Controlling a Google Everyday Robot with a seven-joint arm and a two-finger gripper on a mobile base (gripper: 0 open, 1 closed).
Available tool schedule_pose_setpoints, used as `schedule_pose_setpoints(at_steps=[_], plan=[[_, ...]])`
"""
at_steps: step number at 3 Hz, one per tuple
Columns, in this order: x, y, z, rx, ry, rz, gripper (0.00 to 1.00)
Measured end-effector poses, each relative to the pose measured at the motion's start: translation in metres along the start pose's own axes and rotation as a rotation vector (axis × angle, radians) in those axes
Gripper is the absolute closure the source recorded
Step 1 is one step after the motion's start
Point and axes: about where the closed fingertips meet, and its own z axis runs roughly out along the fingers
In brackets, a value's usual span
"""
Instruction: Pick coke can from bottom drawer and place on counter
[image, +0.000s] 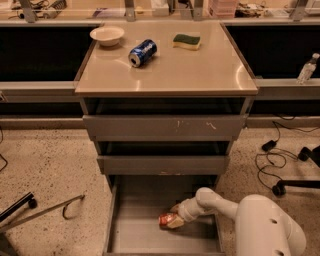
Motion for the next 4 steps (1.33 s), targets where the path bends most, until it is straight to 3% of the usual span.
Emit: schedule_pose_setpoints(at_steps=[1,2,3,4], plan=[[0.000,0.000,0.000,0.000,0.000,0.000,0.70],[-0.012,0.011,-0.022,0.037,-0.084,0.020,0.95],[-0.048,0.036,-0.078,0.088,-0.235,0.006,1.00],[-0.076,0.063,-0.139,0.130,-0.328,0.017,1.00]])
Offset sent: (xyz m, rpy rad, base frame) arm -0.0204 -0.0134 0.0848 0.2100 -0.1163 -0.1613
